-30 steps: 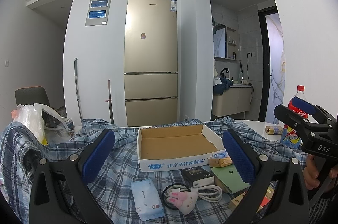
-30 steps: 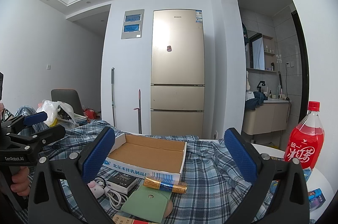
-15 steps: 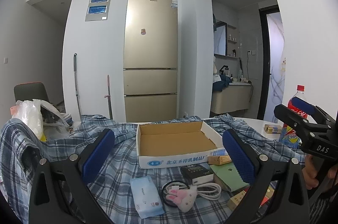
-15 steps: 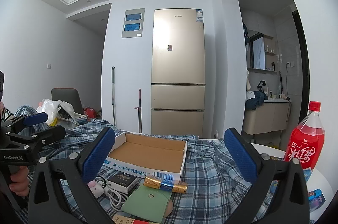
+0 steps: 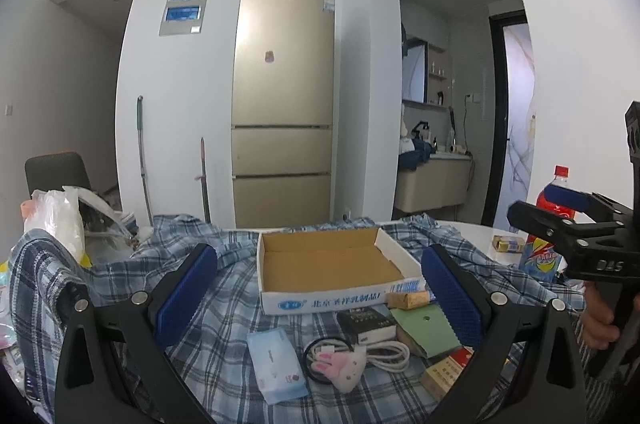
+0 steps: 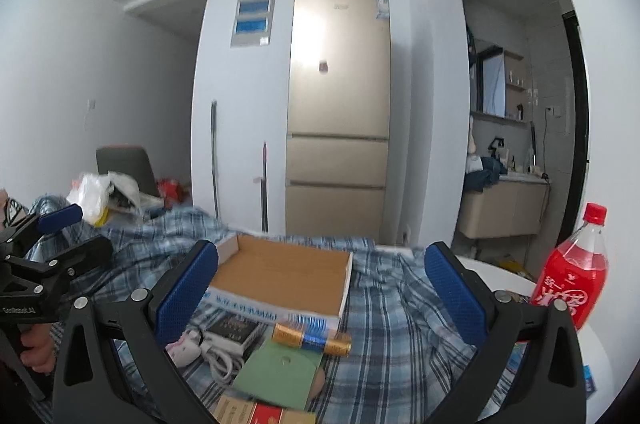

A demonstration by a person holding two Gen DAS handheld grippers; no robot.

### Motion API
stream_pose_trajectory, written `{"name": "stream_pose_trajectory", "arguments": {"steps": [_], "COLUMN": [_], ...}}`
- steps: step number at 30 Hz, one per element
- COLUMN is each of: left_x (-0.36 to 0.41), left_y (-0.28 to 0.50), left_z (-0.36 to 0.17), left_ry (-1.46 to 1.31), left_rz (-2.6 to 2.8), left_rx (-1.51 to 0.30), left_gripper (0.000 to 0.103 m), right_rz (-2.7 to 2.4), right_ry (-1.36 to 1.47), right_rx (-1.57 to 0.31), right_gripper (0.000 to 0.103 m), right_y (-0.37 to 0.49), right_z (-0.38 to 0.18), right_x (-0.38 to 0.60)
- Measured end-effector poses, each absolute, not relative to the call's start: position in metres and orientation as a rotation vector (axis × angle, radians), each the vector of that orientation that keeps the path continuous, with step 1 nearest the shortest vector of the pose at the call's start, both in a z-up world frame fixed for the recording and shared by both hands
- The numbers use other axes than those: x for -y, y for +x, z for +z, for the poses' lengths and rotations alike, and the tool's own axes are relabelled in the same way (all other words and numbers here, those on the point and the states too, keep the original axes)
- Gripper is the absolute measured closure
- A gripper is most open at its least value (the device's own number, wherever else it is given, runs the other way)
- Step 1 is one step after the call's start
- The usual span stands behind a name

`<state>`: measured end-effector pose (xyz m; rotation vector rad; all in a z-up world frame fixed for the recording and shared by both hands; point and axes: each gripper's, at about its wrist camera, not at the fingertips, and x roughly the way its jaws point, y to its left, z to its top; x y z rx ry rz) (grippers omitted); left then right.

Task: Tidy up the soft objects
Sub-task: 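Lower the right tool and grasp the red-and-gold cigarette pack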

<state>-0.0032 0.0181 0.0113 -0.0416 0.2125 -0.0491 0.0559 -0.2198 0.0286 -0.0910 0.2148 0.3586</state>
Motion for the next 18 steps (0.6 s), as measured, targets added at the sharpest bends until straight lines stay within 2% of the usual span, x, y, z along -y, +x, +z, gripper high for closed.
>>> {"name": "stream_pose_trajectory", "arguments": {"steps": [4, 9, 18], "left_x": [-0.018, -0.023, -0.039], "left_y": [0.001, 0.008, 0.014], "left_z": [0.013, 0.008, 0.002], "left_ry": [-0.038, -0.075, -0.162], "left_rz": [-0.05, -0.067, -0.078], "left_rx": [-0.269, -0.331, -0.37], "left_gripper": [0.0, 0.0, 0.0], "right_rz": [0.326, 0.321, 0.311], "right_ry": [-0.021, -0.007, -0.022], "right_rx": [-0.402, -0.626, -0.872], "right_gripper": [0.0, 0.0, 0.0], "right_y": [0.063, 0.073, 0.086], "right_z": [0.024, -0.01, -0.053], "right_x": [0.215, 0.204, 0.18]}}
